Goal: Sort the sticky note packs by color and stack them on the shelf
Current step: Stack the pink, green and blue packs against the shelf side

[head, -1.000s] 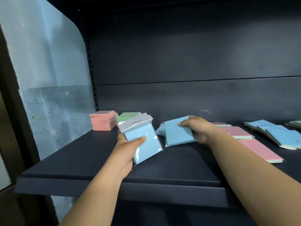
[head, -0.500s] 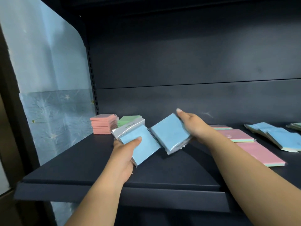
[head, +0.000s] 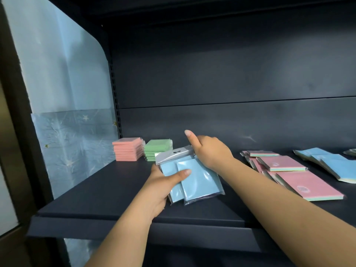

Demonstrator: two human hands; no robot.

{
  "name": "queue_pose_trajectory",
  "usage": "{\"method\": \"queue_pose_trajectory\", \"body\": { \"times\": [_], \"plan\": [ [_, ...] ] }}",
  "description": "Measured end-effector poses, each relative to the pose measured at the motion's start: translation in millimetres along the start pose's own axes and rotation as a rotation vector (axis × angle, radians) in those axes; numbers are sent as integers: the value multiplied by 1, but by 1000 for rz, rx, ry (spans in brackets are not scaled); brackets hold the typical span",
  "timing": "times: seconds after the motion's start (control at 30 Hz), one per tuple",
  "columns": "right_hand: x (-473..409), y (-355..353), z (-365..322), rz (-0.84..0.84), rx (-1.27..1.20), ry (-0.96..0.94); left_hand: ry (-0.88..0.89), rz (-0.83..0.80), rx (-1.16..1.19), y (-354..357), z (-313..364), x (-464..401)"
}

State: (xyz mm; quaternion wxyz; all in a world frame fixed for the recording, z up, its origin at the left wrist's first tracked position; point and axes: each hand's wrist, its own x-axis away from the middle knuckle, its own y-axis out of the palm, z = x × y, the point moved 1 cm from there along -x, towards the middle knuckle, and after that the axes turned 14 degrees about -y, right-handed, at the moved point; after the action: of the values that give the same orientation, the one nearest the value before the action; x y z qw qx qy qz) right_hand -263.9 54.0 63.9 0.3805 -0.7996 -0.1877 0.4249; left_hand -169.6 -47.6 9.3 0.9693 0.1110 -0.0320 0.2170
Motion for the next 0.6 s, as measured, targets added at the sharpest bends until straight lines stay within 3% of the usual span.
{"method": "queue_pose_trajectory", "body": {
  "times": [0.1, 0.2, 0.3, 0.37, 0.47, 0.6],
  "plan": [
    [-2, -9, 4, 15, -119, 79, 19, 18, 69, -1, -1, 1],
    [4, -25, 15, -165, -356, 230, 13, 38, 124, -2, -1, 1],
    [14, -33, 29, -402, -420, 304, -18, 56, 209, -4, 2, 1],
    [22, -31, 31, -510, -634, 336, -23, 48, 267, -6, 4, 2],
    [35, -27, 27, -427, -1074, 390, -15, 55, 320, -6, 5, 3],
    [40, -9, 16, -58, -1344, 503, -11, 106, 374, -6, 5, 1]
  ]
}}
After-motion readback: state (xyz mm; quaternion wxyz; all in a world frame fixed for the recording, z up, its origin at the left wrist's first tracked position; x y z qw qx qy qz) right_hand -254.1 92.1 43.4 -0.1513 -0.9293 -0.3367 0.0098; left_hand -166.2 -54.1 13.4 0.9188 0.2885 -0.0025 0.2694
